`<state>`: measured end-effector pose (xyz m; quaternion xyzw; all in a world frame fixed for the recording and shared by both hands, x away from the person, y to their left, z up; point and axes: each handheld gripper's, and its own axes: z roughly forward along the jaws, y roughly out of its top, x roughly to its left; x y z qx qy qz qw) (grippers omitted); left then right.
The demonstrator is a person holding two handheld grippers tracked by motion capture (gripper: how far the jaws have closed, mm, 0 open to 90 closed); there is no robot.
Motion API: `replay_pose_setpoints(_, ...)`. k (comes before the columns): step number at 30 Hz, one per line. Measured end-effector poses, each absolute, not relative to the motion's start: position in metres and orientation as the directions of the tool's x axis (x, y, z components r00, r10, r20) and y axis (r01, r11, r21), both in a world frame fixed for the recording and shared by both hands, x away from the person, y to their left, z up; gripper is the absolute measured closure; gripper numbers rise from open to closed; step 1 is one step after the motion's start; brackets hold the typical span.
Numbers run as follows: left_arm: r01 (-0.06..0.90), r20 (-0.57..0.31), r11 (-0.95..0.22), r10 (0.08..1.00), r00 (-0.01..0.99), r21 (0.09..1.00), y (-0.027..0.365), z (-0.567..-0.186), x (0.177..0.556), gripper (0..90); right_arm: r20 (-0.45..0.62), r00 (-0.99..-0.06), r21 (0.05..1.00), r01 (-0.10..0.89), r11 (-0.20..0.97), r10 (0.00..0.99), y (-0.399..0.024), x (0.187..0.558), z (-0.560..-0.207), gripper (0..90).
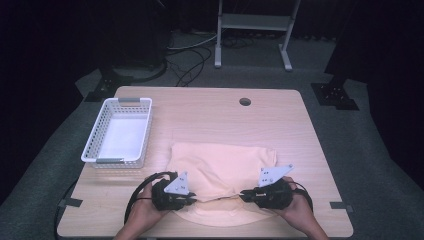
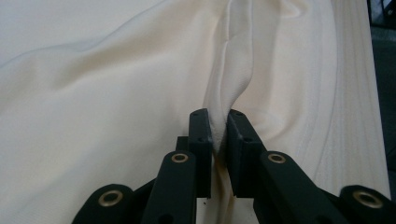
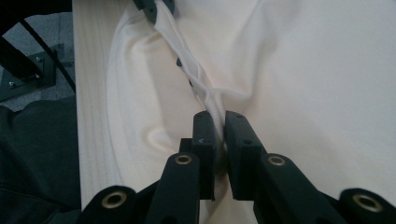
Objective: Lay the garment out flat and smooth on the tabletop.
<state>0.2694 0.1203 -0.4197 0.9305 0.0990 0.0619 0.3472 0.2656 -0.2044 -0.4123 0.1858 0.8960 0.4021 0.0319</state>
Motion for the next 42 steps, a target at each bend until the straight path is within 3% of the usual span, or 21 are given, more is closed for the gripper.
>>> replay_pose_setpoints(30,0.169,-0.058,-0.709,0.178,0.982,0.685,0.126,-0.403,0.245,83.3,0.153,-0.955,0.729,0.283,0.623,0.255,-0.206,0.240,-0.407,83.2)
replay_pose_setpoints(42,0.160,-0.078,-0.697,0.148,0.986,0.699,0.126,-0.380,0.224,83.2,0.162,-0.963,0.738,0.262,0.622,0.214,-0.208,0.221,-0.387,83.3)
